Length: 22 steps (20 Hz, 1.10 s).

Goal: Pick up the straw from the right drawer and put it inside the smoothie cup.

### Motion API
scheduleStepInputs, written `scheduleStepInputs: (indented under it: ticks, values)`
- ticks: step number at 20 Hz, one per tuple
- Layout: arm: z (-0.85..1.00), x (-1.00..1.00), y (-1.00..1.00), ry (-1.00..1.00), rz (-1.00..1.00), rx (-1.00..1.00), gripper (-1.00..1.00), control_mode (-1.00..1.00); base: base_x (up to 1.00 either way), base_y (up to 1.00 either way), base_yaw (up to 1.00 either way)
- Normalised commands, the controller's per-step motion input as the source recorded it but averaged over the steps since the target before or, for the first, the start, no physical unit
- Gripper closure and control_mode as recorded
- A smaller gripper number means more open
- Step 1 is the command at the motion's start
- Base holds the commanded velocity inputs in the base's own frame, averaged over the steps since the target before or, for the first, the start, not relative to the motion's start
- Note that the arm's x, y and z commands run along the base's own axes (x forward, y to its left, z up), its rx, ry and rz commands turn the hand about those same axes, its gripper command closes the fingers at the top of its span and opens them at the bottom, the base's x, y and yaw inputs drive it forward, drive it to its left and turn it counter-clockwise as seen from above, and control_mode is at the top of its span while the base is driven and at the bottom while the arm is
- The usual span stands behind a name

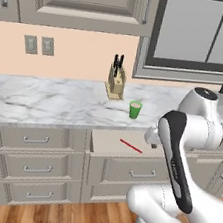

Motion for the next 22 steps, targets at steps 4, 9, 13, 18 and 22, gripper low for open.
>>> scheduleStepInputs:
  ticks: [4,9,13,18,22]
  values:
    - [-0.32,0.77,-0.03,0.04,0.00,0.00,-1.00,-1.00,0.00,0.00,0.00]
    - [-0.52,0.53,-0.15,0.02,0.00,0.00,-1.00,-1.00,0.00,0.00,0.00]
    - [-0.63,0.35,-0.36,0.00,0.00,0.01,-1.00,-1.00,0.00,0.00,0.00]
    - [-0.63,0.26,-0.42,0.01,0.00,0.00,-1.00,-1.00,0.00,0.00,0.00]
    - [-0.35,0.23,-0.17,0.00,0.00,0.00,-1.00,-1.00,0.00,0.00,0.00]
